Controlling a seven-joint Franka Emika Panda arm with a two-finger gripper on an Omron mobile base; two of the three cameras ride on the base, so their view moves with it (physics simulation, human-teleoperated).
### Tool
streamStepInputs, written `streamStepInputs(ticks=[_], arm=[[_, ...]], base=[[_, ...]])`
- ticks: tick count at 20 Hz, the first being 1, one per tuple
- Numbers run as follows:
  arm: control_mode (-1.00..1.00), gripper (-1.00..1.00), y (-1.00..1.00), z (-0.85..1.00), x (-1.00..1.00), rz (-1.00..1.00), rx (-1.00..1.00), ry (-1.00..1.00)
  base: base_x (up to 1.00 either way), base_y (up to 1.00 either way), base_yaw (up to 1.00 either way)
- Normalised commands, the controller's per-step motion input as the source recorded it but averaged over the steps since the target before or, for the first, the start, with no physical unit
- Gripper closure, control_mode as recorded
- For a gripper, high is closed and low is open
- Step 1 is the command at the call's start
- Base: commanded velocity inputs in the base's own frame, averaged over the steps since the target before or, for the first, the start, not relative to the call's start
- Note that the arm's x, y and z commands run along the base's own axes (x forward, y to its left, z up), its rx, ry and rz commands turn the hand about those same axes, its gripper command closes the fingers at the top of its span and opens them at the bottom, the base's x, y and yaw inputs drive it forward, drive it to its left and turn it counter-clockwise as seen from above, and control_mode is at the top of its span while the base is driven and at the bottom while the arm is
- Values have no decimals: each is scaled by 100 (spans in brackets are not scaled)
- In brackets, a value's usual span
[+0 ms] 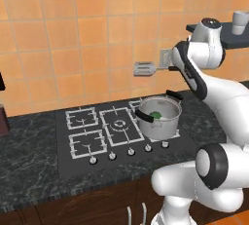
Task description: Put the broccoli and broccoli in the pot. Retrieve the spatula and lightly stir the vegetables in the pot.
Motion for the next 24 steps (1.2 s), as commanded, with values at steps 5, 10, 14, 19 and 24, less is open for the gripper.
streamStepInputs(ticks=[5,10,14,19,24], arm=[[-100,100,2,2,15,25,-26,-19],[-100,100,3,0,19,24,-41,-9],[-100,100,7,14,16,19,-32,0],[-100,100,9,3,18,28,-11,1],[-100,100,19,2,20,33,-2,-3]], base=[[0,0,0],[0,0,0],[0,0,0],[0,0,0],[0,0,0]])
